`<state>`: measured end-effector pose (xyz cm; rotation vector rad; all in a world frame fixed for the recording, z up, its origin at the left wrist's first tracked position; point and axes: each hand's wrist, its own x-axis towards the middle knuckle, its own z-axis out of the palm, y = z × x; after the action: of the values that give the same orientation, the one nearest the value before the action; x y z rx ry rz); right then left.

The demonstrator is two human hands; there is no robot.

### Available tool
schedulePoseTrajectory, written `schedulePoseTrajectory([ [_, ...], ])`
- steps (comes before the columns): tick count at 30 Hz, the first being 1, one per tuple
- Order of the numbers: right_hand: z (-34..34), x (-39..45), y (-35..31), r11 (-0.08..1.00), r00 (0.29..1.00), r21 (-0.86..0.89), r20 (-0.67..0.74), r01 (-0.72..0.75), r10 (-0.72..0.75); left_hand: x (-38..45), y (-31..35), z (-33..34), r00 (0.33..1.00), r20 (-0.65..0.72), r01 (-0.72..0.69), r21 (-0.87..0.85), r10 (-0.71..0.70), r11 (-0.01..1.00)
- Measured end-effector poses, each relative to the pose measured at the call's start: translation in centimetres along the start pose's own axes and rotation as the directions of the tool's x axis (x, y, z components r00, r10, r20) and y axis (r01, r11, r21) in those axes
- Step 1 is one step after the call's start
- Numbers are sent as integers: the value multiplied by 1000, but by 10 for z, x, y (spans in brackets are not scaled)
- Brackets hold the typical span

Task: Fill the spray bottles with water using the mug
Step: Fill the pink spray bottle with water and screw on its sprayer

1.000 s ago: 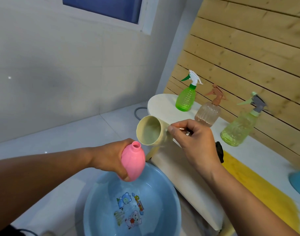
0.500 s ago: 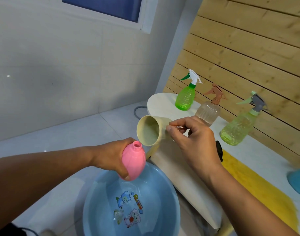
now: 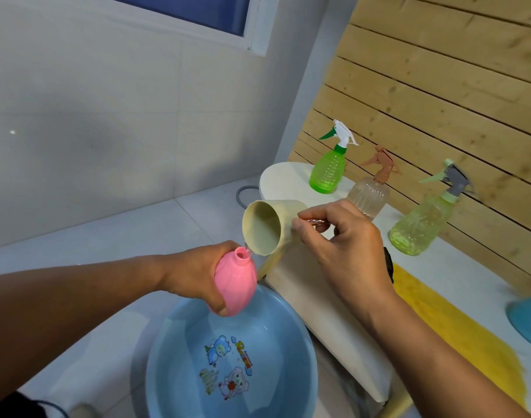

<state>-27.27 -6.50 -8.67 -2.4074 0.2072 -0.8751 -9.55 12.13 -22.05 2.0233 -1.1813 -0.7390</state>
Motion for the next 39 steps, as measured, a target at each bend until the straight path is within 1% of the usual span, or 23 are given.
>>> schedulePoseTrajectory([
  [14,-1,0,0,986,991,-107,-24,128,-131,0,1,0,1000,-3,-6,0,6,1000],
  [24,-2,-2,-3,966,975,-146,-16,215,-220,0,3,-1,1000,4,-12,16,12,1000],
  [34,-2,-4,-4,908,931,-231,-20,351,-365,-1,5,-1,1000,4,-11,13,11,1000],
  [39,-2,-7,-4,833,874,-308,-6,460,-486,0,5,-2,1000,5,-27,5,27,1000],
])
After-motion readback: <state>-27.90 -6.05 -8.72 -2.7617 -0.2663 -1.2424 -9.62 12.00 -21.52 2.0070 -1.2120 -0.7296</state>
